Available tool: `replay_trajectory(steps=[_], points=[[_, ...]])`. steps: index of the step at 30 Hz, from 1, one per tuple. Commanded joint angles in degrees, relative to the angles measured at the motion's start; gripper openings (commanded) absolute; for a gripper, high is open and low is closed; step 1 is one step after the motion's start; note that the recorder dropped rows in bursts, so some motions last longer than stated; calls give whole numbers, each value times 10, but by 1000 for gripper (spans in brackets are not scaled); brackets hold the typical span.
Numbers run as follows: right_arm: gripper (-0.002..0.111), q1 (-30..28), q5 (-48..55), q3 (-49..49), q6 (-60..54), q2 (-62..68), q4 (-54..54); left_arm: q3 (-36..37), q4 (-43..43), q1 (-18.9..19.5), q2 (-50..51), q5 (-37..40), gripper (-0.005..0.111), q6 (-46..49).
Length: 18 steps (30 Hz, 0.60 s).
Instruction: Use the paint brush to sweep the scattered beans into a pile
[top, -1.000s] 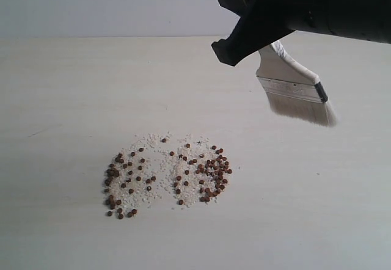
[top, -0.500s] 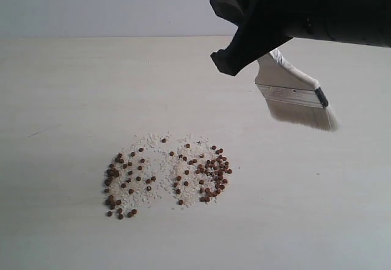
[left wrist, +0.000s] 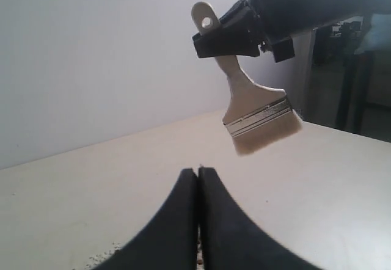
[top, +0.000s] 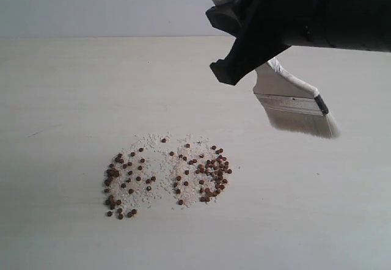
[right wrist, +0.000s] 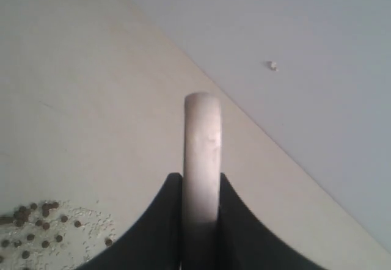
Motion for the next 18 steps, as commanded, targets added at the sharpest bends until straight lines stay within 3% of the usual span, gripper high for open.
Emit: replay_trajectory(steps=[1, 2, 4, 6, 7, 9, 13, 18], points=[[0, -7, -126, 7, 360, 14, -304, 2, 0, 0, -2, -4, 0, 1], [0, -14, -187, 20, 537, 23, -460, 2, 0, 0, -2, -4, 0, 1], [0, -23, -264, 45, 600, 41, -527, 2, 0, 0, -2, -5, 0, 1], [0, -45, -340, 87, 506, 52, -424, 2, 0, 0, -2, -5, 0, 1], [0, -54, -401, 109, 391, 59, -292, 2, 0, 0, -2, -5, 0, 1], [0, -54, -533, 141, 238, 67, -129, 2, 0, 0, -2, -5, 0, 1], [0, -52, -642, 192, 275, 85, -172, 2, 0, 0, -2, -5, 0, 1], [0, -50, -652, 214, 437, 106, -200, 2, 0, 0, -2, -5, 0, 1]])
